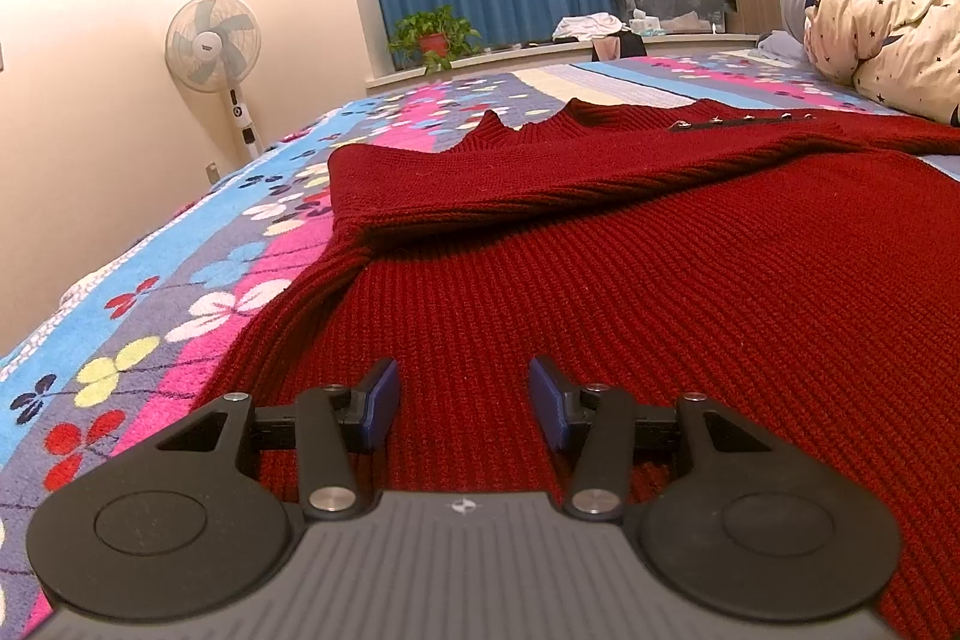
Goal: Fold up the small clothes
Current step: 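Lift the held sleeve and fold it across the sweater body, release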
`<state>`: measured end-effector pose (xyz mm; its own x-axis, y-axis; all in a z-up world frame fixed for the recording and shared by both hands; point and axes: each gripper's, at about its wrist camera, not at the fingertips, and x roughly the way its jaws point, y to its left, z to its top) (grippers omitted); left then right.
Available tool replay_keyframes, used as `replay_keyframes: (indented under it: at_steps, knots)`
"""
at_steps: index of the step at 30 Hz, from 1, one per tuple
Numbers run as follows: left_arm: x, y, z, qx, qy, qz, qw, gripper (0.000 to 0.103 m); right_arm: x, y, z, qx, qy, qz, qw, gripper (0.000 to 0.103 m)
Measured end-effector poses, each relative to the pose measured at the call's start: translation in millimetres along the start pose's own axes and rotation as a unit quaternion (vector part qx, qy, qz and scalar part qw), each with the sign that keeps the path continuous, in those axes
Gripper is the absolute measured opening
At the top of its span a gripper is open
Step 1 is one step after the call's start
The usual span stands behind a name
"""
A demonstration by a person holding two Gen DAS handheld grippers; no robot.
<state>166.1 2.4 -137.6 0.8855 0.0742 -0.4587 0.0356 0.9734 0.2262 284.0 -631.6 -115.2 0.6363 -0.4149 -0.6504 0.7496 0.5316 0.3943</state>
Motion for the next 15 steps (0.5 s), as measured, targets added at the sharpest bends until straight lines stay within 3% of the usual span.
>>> replay_keyframes:
  at_steps: [6,9,11,13,15]
  knots:
    - [-0.3,-0.9,-0.4,0.001,-0.001,0.001,1.0000,0.055,-24.6,39.3,-5.2,-0.079,-0.063,0.001,0.995,0.012]
    - [-0.5,-1.1,-0.4,0.002,-0.002,0.002,1.0000,0.055,-62.5,88.6,-11.4,-0.163,-0.121,0.042,0.978,0.011]
    - [-1.1,-2.0,-0.6,0.003,-0.003,0.003,1.0000,0.055,-101.0,132.9,-28.4,-0.234,-0.160,0.103,0.953,0.011]
    - [-1.1,-1.9,-0.5,0.003,-0.002,0.003,1.0000,0.055,-144.0,178.8,-61.9,-0.316,-0.179,0.195,0.911,0.012]
    - [-1.2,-1.9,-0.7,0.003,-0.002,0.002,1.0000,0.055,-180.8,218.8,-109.4,-0.409,-0.158,0.295,0.849,0.019]
